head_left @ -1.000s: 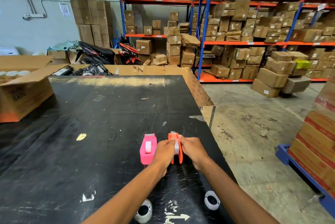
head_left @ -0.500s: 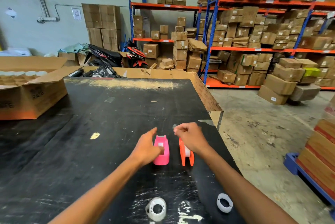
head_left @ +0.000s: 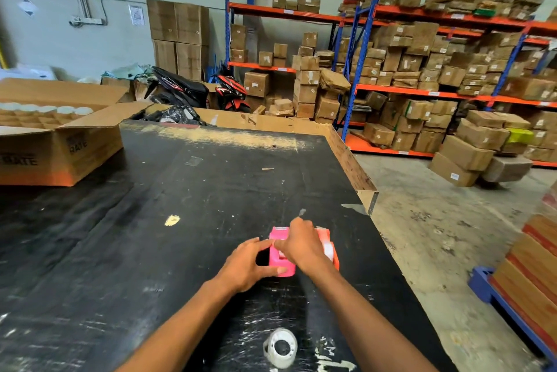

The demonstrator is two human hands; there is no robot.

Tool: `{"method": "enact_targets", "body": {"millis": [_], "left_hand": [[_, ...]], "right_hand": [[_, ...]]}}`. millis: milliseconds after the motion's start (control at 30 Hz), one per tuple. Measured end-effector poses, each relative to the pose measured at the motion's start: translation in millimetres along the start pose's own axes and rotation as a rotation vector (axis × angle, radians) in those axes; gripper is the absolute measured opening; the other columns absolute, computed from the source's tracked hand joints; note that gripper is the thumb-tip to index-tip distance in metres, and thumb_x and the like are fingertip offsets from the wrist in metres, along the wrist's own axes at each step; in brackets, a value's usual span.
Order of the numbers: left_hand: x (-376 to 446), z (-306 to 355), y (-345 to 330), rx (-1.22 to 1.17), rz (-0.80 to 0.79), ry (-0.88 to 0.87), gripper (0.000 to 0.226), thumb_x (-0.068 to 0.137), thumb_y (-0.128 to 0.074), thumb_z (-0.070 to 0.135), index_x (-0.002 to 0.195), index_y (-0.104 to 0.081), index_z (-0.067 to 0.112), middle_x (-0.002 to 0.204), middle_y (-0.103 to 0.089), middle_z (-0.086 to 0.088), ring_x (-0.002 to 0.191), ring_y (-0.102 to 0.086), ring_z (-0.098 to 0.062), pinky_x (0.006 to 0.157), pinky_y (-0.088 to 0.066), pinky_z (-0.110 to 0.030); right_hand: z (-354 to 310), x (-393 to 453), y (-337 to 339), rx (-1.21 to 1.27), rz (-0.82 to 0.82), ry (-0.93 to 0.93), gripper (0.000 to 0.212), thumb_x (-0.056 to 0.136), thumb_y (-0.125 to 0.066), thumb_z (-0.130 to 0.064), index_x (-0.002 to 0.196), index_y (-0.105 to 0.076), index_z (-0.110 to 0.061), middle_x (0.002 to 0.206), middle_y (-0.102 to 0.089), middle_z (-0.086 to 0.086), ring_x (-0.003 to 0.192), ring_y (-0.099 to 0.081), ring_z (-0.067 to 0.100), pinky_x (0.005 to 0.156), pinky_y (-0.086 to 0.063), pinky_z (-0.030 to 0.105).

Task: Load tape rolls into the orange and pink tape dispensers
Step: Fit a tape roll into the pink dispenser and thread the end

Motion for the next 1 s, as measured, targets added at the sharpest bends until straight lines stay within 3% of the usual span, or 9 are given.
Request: {"method": "enact_targets", "body": {"millis": [167,367,467,633,733,800,867,933,1000], "left_hand": [[1,0,4,-0.024,0.032,-0.041,0.056,0.07,-0.069,0.057,0.122,-0.06,0.038,0.113,-0.069,0.004,0.111,-0.06,-0.017,0.097,-0.047,-0.044],[-1,5,7,-0.005,0.003,-0.051,0.055,0.072,-0.071,0.053,0.123,-0.059,0.039,0.114,-0.071,0.006,0.108,-0.063,-0.019,0.095,-0.049,-0.046],[-3,5,8,-0.008,0.006,-0.052,0.055,0.073,-0.072,0.047,0.126,-0.057,0.041,0.121,-0.071,0.009,0.113,-0.063,-0.016,0.097,-0.049,-0.045],[-1,3,7,-0.008,-0.009,0.0,0.056,0.073,-0.073,0.05,0.125,-0.06,0.035,0.117,-0.073,0.005,0.11,-0.064,-0.019,0.096,-0.049,-0.043],[-2,3,2,-0.028,-0.063,-0.03,0.076,0.073,-0.076,0.044,0.14,-0.047,0.027,0.137,-0.06,0.008,0.127,-0.053,-0.01,0.106,-0.041,-0.028],[-6,5,8,-0.125,-0.007,-0.045,0.084,0.075,-0.078,0.029,0.147,-0.036,0.02,0.144,-0.04,0.016,0.132,-0.038,0.001,0.107,-0.029,-0.013],[-11,3,21,-0.312,0.138,0.015,0.067,0.083,-0.071,0.013,0.143,-0.043,0.014,0.145,-0.044,0.007,0.13,-0.043,-0.003,0.109,-0.033,-0.017],[-17,5,26,-0.563,0.216,0.081,0.038,0.091,-0.06,0.011,0.13,-0.059,0.009,0.123,-0.068,-0.004,0.102,-0.064,-0.003,0.089,-0.05,-0.014],[-24,15,19,-0.823,0.168,0.139,0.027,0.096,-0.054,0.02,0.113,-0.07,0.006,0.091,-0.076,-0.007,0.076,-0.071,-0.007,0.068,-0.057,-0.015]], "right_hand": [[-4,-7,3,-0.026,0.078,0.027,0.034,0.081,-0.07,-0.032,0.094,-0.062,-0.002,0.105,-0.068,0.019,0.1,-0.064,0.037,0.066,-0.042,0.035],[2,-20,1,0.047,0.162,0.043,0.039,0.082,-0.06,-0.027,0.056,-0.036,-0.011,0.072,-0.059,0.014,0.065,-0.05,0.027,0.051,-0.029,0.031],[3,-27,3,0.092,0.185,0.057,0.043,0.082,-0.058,-0.025,0.052,-0.029,-0.016,0.065,-0.049,0.007,0.062,-0.044,0.023,0.05,-0.027,0.032],[-6,-34,22,0.2,0.288,0.13,0.033,0.081,-0.056,-0.032,0.064,-0.047,-0.005,0.064,-0.056,0.005,0.061,-0.052,0.024,0.057,-0.039,0.037],[-4,-33,39,0.325,0.332,0.131,0.027,0.079,-0.061,-0.033,0.068,-0.058,-0.009,0.071,-0.066,0.002,0.066,-0.058,0.021,0.059,-0.043,0.034],[5,-35,46,0.443,0.334,0.137,0.027,0.076,-0.067,-0.035,0.065,-0.057,-0.012,0.071,-0.064,0.0,0.066,-0.058,0.018,0.061,-0.046,0.035],[15,-38,51,0.529,0.332,0.154,0.027,0.075,-0.072,-0.033,0.068,-0.061,-0.01,0.077,-0.064,0.002,0.066,-0.059,0.014,0.063,-0.05,0.031],[21,-44,56,0.596,0.336,0.185,0.024,0.076,-0.076,-0.029,0.07,-0.065,-0.009,0.075,-0.066,0.001,0.06,-0.057,0.005,0.057,-0.046,0.017],[24,-51,56,0.653,0.318,0.206,0.018,0.075,-0.078,-0.025,0.067,-0.066,-0.013,0.067,-0.065,-0.005,0.055,-0.055,0.0,0.053,-0.042,0.01]]}}
Point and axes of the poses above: each hand's wrist, its own x-axis towards the middle knuckle, its own y-axis out of the back of the hand, z = x × y, the point moved 9 cm from there along x, towards the middle knuckle
